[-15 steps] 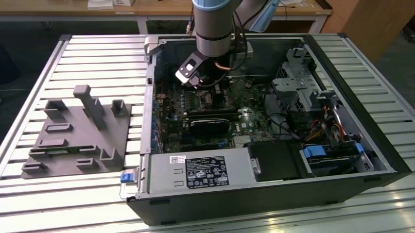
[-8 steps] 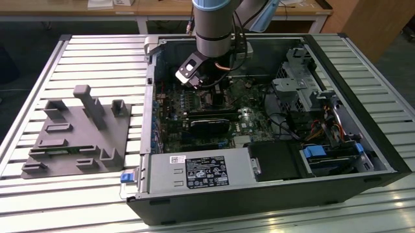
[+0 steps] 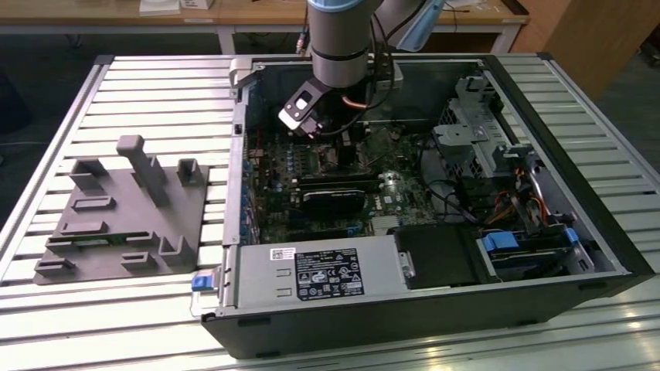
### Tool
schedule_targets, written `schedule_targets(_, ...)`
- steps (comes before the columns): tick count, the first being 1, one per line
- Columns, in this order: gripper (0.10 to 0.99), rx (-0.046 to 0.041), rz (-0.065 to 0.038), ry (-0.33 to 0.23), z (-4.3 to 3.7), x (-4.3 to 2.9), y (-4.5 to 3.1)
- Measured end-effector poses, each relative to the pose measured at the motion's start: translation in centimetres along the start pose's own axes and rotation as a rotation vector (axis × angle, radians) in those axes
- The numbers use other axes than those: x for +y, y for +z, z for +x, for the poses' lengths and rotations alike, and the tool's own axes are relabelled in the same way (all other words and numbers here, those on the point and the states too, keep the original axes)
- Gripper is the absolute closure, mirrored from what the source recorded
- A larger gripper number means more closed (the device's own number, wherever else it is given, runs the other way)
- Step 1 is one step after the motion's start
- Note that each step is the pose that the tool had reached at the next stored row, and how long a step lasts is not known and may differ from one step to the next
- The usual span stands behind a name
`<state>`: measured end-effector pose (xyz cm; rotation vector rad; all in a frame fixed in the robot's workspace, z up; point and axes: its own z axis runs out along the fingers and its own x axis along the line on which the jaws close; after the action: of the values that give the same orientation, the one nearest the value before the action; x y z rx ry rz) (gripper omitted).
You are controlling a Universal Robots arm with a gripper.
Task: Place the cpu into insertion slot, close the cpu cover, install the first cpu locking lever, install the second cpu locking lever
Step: 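Place the cpu into insertion slot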
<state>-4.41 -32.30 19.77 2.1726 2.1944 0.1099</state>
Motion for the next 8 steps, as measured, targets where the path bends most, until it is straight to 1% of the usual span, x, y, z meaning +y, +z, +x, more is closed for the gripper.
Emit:
schedule_targets(4,0.475,0.0001,0.000,0.000,0.00,0.01,-0.15)
schedule_targets(8,0.475,0.0001,0.000,0.000,0.01,0.05,-0.56)
